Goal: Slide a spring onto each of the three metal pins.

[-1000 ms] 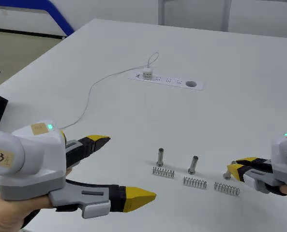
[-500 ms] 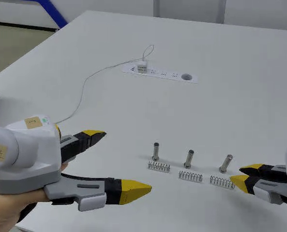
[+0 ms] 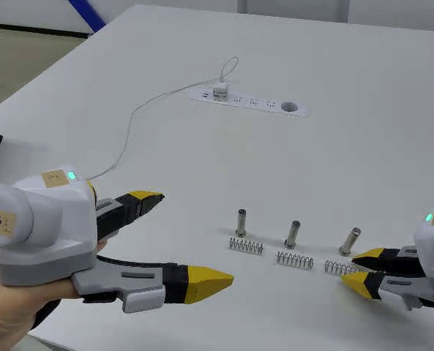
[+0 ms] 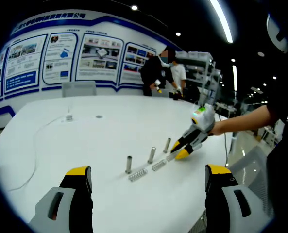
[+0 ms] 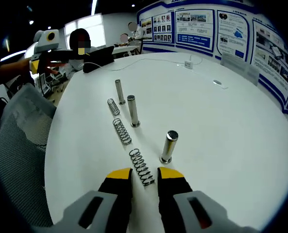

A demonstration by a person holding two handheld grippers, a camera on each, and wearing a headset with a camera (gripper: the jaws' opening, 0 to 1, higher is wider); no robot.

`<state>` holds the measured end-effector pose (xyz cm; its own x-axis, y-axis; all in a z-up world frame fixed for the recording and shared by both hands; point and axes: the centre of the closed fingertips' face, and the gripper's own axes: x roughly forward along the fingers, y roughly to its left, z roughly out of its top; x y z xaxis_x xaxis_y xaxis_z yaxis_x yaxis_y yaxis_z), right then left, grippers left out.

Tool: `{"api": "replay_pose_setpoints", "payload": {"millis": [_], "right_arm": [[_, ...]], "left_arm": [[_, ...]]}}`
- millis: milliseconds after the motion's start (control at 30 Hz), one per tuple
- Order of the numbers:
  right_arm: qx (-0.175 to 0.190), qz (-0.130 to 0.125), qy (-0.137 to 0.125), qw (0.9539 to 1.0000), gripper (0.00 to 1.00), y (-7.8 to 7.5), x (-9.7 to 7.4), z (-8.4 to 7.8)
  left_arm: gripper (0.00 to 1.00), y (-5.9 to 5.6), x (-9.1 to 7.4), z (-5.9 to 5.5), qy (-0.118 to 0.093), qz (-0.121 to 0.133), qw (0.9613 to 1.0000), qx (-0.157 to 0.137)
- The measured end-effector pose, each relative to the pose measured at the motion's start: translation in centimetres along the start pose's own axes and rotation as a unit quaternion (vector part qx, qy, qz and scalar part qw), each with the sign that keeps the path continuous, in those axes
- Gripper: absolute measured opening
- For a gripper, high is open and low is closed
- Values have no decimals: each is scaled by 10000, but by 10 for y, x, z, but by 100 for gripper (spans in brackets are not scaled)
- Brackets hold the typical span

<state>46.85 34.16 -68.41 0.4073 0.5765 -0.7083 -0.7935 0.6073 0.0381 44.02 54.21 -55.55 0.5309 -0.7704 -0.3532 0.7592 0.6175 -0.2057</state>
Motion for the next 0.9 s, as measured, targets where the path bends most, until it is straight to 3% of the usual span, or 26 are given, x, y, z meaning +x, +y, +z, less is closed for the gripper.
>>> {"api": "replay_pose_setpoints", "payload": {"millis": [633, 900], "right_arm": [[-398, 271, -130, 9988, 12, 7, -1, -4], [-486, 167, -152, 9986, 11, 7, -1, -3]], "left_arm": [[99, -3, 4, -2, 85, -31, 10000, 24], [99, -4, 2, 1, 80, -13, 9999, 76]]}}
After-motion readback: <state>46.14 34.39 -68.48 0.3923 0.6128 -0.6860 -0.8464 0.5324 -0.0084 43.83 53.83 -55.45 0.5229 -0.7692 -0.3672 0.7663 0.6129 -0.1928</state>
